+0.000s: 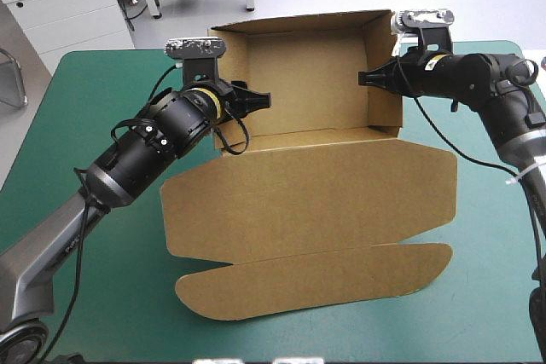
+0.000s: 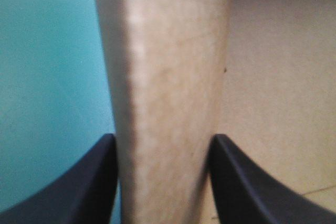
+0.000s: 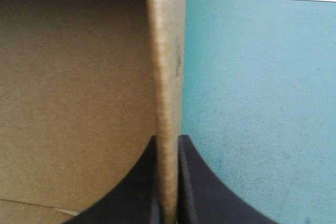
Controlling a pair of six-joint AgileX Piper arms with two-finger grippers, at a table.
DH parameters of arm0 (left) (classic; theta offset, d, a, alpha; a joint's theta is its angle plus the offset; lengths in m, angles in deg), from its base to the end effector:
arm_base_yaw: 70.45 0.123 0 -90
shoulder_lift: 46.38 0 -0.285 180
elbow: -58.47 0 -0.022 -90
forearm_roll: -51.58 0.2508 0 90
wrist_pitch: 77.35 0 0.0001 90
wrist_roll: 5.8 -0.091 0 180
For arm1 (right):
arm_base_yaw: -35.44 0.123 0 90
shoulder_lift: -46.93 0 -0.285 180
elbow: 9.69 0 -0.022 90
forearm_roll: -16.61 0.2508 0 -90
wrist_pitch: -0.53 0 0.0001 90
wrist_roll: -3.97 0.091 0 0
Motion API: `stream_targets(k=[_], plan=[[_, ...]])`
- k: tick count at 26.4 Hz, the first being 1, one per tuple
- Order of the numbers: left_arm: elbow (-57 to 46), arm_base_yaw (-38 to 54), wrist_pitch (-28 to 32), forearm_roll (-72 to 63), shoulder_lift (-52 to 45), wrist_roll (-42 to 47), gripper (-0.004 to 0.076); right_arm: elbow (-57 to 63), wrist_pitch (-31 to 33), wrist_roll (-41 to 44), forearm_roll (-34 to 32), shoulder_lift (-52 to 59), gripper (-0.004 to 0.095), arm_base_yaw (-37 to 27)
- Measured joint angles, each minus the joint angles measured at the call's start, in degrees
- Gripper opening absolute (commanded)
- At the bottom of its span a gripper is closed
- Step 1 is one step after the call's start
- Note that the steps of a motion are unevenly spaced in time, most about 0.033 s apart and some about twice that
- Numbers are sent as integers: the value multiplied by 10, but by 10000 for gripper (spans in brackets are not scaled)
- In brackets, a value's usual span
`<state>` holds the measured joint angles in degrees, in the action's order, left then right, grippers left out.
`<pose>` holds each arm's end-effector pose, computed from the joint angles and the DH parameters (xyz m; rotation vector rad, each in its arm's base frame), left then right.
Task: Fold the box
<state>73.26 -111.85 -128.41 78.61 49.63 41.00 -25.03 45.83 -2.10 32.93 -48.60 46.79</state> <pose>0.2766 -0.2010 0.4128 0.0468 2.2138 -0.2774 0.3341 0.0856 0.4207 -0.2258 2.1700 0.3867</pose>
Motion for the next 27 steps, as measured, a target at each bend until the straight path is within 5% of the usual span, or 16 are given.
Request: stream_targets(k=[17,19,22,27], plan=[[0,5,-7,-4,9,2,22,0,23,0,-1,0,-14,0],[0,5,-7,-12,9,-5,101,0,26,0,-5,0,-14,0],[0,5,-7,-20,2,-19,392,0,30,2,-7,0,-14,0],[0,0,22,-35,-44,-50,493,0,4,2,-8,0,-14,0]])
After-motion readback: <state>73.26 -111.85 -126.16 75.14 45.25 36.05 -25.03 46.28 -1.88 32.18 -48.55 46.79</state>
